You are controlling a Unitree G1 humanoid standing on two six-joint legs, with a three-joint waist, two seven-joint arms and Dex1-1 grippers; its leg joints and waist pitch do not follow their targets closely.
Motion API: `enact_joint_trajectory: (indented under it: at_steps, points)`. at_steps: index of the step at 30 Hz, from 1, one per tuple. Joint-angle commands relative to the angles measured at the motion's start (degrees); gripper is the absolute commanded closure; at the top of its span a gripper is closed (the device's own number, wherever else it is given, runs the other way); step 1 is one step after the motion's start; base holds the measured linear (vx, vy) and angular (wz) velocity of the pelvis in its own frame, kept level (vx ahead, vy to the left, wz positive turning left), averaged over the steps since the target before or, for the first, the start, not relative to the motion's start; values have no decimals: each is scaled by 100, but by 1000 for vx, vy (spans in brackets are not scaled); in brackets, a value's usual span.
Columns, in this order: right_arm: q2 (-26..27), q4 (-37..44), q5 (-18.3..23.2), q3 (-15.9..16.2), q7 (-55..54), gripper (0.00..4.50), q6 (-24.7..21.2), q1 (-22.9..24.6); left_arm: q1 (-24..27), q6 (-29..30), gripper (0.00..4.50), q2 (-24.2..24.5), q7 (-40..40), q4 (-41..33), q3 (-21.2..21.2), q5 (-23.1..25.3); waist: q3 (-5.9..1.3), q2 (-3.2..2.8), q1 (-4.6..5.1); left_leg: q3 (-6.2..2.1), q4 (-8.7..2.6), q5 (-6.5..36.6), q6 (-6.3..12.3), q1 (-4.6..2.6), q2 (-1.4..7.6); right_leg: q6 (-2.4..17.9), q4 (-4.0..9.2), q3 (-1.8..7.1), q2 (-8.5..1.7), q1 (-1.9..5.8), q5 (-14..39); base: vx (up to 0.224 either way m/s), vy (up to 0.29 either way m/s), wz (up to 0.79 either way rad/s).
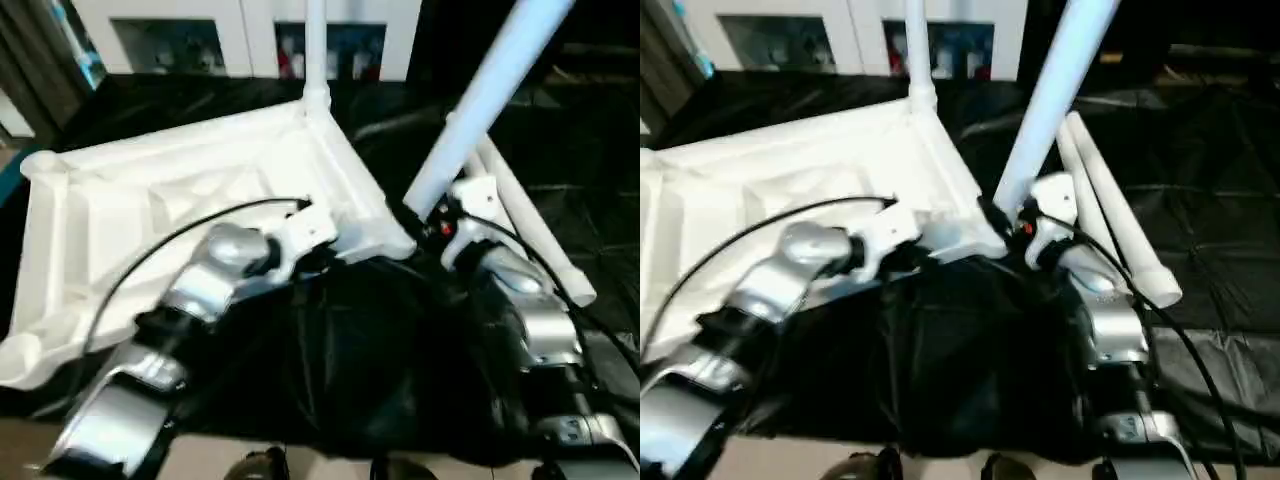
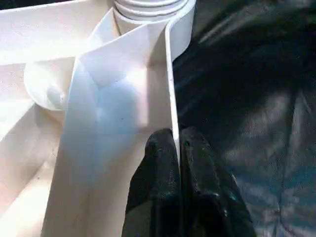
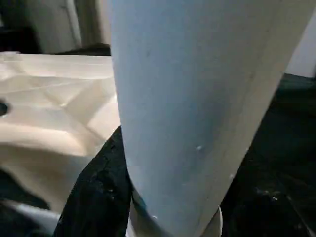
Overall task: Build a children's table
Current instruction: Insert table leg to table base
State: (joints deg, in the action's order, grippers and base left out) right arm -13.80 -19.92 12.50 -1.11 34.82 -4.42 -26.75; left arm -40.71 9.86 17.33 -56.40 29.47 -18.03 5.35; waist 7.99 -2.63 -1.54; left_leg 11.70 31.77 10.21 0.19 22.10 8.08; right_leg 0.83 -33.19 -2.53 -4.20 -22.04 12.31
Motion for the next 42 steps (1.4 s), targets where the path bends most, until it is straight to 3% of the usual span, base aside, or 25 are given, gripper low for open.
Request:
enact_joint_trajectory:
  at_steps: [1, 3, 6, 10, 12, 14, 15, 17, 22, 28, 33, 34, 37, 40, 42]
  points:
    - [-23, -530, -151, 466, 324, 261, -601, 402, 150, -354, 450, 20, -573, -430, -196, -327, -415, 60, 26, -255, -251, -191, 1138, -66, 556, 1844, 114, 297, -553, 237, -1483, 67, -16, -2]
    - [-178, -496, -158, 471, 503, 261, -668, 379, 239, -352, 450, 177, -788, -577, -229, -376, -448, 65, 39, -252, -212, -418, 1312, -63, 545, 1868, 73, 278, -540, 249, -1806, 26, -8, -1]
    - [-553, -395, -133, 642, 1145, 261, -830, 297, 321, -447, 450, 390, -1131, -715, -212, -438, -462, 73, 45, -245, -192, -347, 1385, -61, 561, 1882, 73, 255, -525, 249, -1621, 0, 0, 0]
    - [-824, -384, -141, 812, 1701, 261, -963, 219, 332, -493, 450, 493, -1383, -790, -216, -499, -418, 55, 1, -234, -230, 309, 1079, -90, 595, 1912, 153, 264, -523, 210, -432, 0, 0, 0]
    - [-1113, -380, -114, 1034, 2363, 261, -1067, 145, 327, -493, 450, 561, -1590, -862, -228, -598, -408, 49, -45, -229, -253, 564, 851, -119, 603, 1901, 183, 278, -513, 201, -18, 0, 0, 0]
    - [-1224, -392, -111, 1133, 2637, 261, -1066, 120, 316, -495, 450, 590, -1635, -872, -243, -619, -396, 39, -54, -221, -268, 685, 752, -125, 614, 1896, 199, 296, -522, 182, 94, 0, 0, 0]
    - [-1265, -418, -130, 1183, 2751, 261, -1032, 109, 304, -511, 450, 598, -1642, -851, -246, -612, -428, 70, -53, -221, -262, 693, 723, -131, 613, 1898, 195, 294, -526, 197, 104, 0, 0, 0]
    - [-1317, -450, -142, 1241, 2913, 261, -1004, 92, 280, -554, 450, 606, -1649, -801, -242, -591, -439, 59, -66, -222, -249, 608, 703, -128, 604, 1905, 179, 295, -533, 201, -15, 0, 0, 0]
    - [-1361, -540, -151, 1305, 3097, 261, -900, 97, 253, -623, 450, 632, -1677, -730, -222, -568, -517, 94, -88, -225, -172, 66, 987, -106, 587, 1987, 69, 268, -523, 217, -928, 0, 0, 0]
    - [-1370, -535, -152, 1352, 3283, 261, -720, 191, 282, -693, 450, 680, -1743, -688, -193, -599, -503, 94, -106, -229, -176, 308, 941, -98, 589, 1986, 101, 263, -532, 219, -563, 0, 0, 0]
    - [-1285, -575, -168, 1306, 3211, 261, -624, 219, 263, -714, 450, 690, -1790, -636, -205, -602, -488, 86, -107, -235, -199, 652, 707, -111, 594, 1983, 128, 278, -529, 211, -152, 0, 0, 0]
    - [-1206, -611, -172, 1237, 3031, 261, -578, 219, 245, -687, 450, 672, -1732, -606, -202, -576, -485, 64, -109, -238, -202, 690, 659, -113, 594, 1978, 135, 285, -540, 202, -89, 0, 0, 0]
    - [-955, -723, -171, 1019, 2470, 261, -524, 220, 151, -540, 450, 535, -1371, -453, -130, -483, -461, 79, -89, -241, -230, 950, 508, -112, 582, 1934, 183, 299, -546, 195, 233, 0, 0, 0]
    - [-560, -937, -304, 790, 1457, 261, -525, 214, -72, -140, 450, 269, -818, -166, 21, -400, -399, 84, -51, -270, -299, 1641, 81, -180, 576, 1743, 298, 319, -560, 154, 1459, 0, 0, 0]
    - [-382, -1085, -380, 702, 951, 261, -604, 195, -208, 72, 450, 152, -548, -1, 35, -291, -405, 102, -19, -301, -317, 1741, -69, -161, 570, 1573, 323, 325, -575, 169, 1828, 0, 0, 0]
